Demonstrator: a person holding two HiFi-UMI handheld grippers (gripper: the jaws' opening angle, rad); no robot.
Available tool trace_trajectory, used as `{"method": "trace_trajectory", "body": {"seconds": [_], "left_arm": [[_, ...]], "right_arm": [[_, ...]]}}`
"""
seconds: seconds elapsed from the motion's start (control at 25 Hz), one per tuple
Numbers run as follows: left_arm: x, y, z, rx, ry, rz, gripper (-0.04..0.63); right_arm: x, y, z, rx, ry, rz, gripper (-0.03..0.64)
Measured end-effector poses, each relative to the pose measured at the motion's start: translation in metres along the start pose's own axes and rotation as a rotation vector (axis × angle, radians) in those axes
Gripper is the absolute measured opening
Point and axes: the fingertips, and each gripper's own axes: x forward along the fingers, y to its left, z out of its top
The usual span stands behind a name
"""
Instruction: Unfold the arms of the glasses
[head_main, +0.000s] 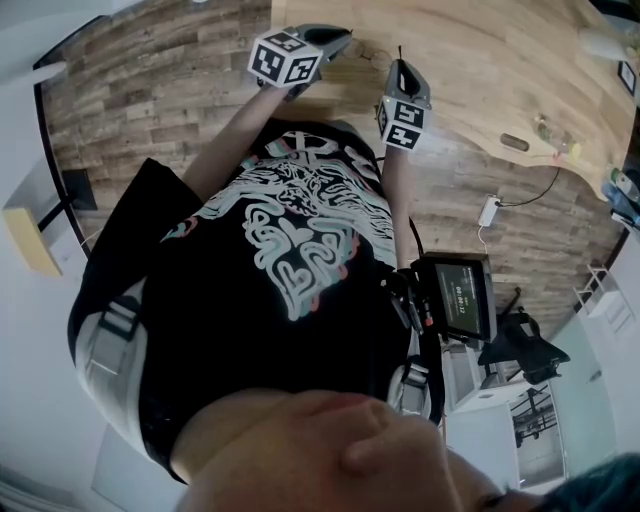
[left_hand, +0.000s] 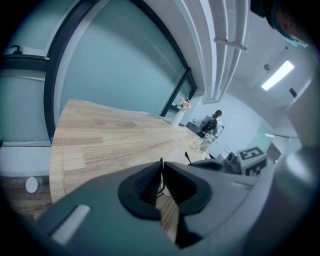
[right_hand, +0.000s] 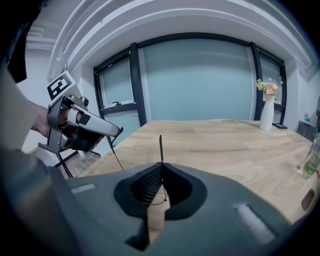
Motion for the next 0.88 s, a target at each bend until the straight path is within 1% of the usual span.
{"method": "trace_trajectory", "body": {"seconds": [0.36, 0.88], "left_arm": [[0.0012, 0.0026, -0.0050, -0.014, 0.002, 0.007, 0.005], [-0.0006, 0.0029, -0.0023, -0.018, -0.002, 0.006, 0.006]], "right_arm": [[0.0019, -0.0005, -0.0050, 0.013, 0.011, 0.008, 0.003], [0.0019, 0.0006, -0.0017, 0.007, 0.008, 0.009, 0.002]]}}
